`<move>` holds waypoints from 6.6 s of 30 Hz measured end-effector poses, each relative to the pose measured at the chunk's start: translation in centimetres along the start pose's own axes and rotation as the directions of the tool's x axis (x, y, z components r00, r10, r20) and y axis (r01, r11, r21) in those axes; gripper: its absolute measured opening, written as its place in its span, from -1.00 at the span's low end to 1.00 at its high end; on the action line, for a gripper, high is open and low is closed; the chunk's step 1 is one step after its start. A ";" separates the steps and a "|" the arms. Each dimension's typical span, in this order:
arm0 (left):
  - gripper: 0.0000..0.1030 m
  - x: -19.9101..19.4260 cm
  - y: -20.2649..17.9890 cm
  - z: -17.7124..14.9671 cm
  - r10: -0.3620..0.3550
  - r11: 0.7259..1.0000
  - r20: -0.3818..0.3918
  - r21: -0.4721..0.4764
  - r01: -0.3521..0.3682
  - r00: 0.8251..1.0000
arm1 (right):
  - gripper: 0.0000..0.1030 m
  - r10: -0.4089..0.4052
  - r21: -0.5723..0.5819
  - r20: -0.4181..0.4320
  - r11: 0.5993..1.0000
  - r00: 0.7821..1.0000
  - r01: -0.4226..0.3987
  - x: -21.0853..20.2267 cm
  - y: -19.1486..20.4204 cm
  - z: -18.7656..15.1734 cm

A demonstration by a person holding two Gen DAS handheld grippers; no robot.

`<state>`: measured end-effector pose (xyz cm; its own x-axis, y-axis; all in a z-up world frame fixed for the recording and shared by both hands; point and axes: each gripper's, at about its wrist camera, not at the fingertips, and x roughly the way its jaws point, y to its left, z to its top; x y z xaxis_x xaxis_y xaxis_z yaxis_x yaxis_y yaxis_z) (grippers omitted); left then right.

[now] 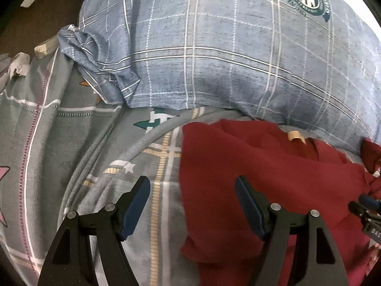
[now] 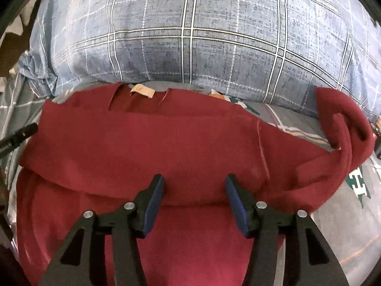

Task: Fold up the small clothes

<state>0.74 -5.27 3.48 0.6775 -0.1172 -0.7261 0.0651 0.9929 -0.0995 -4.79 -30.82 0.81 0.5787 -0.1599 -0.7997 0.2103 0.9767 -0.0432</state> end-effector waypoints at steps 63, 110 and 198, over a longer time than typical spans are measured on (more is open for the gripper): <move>0.46 -2.1 5.9 0.9 -0.122 0.976 0.078 -0.171 0.134 0.989 | 0.06 0.384 -0.078 0.035 0.921 0.923 -0.381 -6.0 1.3 7.1; 0.47 -2.0 11.1 1.4 -0.065 0.928 0.083 -0.363 0.090 0.994 | -0.77 0.621 -0.567 -0.156 0.581 0.768 -0.584 -6.4 17.3 8.7; 0.58 3.1 -1.8 -1.9 -0.165 0.981 -0.096 0.086 0.173 0.982 | -0.55 -0.007 0.266 0.016 0.964 1.000 0.003 -2.4 -12.6 -4.2</move>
<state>1.35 -7.49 0.13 0.5838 -0.2805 -0.7619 0.2439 0.9557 -0.1649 -12.14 -42.18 0.79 0.5894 -0.1690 -0.7900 0.4138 0.9030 0.1155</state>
